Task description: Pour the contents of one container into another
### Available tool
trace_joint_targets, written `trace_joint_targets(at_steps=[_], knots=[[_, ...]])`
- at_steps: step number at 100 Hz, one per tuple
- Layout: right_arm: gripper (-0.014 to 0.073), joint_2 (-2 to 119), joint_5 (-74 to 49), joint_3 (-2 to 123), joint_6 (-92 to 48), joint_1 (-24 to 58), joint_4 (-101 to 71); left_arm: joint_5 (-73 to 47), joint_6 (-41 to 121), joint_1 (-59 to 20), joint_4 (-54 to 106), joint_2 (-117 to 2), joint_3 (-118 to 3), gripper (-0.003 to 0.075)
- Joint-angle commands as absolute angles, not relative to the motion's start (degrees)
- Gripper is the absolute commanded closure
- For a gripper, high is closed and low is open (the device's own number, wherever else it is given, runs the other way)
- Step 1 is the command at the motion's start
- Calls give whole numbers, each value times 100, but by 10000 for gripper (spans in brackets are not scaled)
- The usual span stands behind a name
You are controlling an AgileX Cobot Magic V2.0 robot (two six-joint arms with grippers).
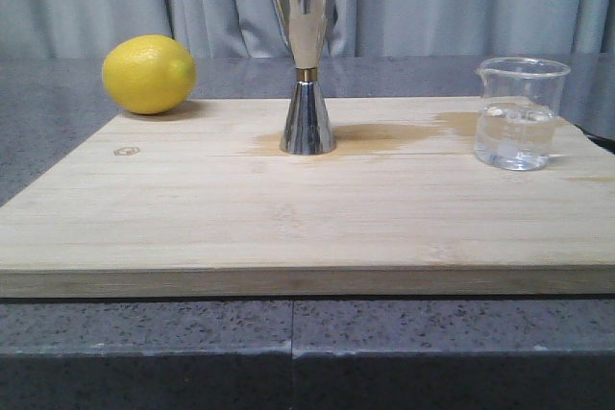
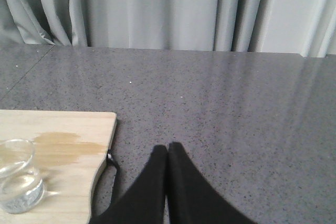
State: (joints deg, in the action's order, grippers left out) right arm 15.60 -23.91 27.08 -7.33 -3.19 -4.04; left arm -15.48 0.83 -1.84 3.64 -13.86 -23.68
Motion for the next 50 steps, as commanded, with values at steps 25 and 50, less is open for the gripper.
trace_joint_targets(at_steps=[25, 50], knots=[[640, 2191, -2014, 3205, -796, -350, -508, -1072, 58, -173, 426, -1975, -2836, 739], [640, 2191, -2028, 3205, -796, -350, -508, -1063, 58, -173, 426, -1975, -2827, 739]])
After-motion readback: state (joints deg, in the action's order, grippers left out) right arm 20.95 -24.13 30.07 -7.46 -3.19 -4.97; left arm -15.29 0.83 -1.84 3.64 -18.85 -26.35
